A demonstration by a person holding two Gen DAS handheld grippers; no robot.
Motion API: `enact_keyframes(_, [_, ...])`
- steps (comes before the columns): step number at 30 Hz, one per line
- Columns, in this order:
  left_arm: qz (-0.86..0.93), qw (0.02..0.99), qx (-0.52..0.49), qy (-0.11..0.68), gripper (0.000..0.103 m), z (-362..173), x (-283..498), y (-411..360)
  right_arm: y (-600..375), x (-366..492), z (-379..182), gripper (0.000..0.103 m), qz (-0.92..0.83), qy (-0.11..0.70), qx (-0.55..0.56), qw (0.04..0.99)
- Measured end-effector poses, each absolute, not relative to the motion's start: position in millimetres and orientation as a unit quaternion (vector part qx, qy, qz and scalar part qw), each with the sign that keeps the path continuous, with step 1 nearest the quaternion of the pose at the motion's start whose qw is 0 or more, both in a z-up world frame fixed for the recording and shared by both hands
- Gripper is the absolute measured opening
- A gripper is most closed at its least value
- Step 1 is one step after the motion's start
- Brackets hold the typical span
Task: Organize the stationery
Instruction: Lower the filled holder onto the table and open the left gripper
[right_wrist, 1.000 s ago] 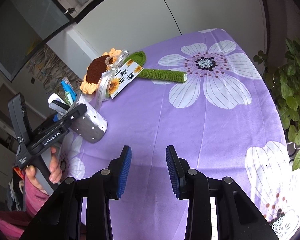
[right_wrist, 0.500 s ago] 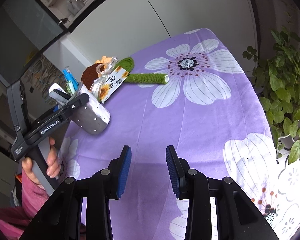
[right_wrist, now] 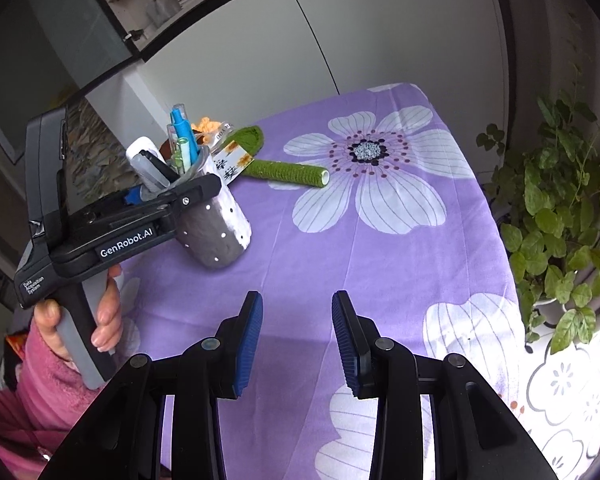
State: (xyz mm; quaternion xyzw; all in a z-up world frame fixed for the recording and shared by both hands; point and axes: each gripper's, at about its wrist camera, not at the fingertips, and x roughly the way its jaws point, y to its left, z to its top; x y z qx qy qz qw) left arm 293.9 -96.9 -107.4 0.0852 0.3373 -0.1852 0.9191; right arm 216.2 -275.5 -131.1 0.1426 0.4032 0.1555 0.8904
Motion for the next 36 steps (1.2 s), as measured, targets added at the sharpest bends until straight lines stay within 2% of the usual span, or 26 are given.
enact_keyframes(16, [-0.194,0.913,0.086,0.347,0.07,-114,296,-98,-246,204,-103,0.037,0.167,0.341,0.083,0.921])
enact_keyframes(36, [-0.194,0.911,0.095,0.351,0.072,-116,294,-95,-243,203,-103,0.037,0.168,0.339,0.086,0.921])
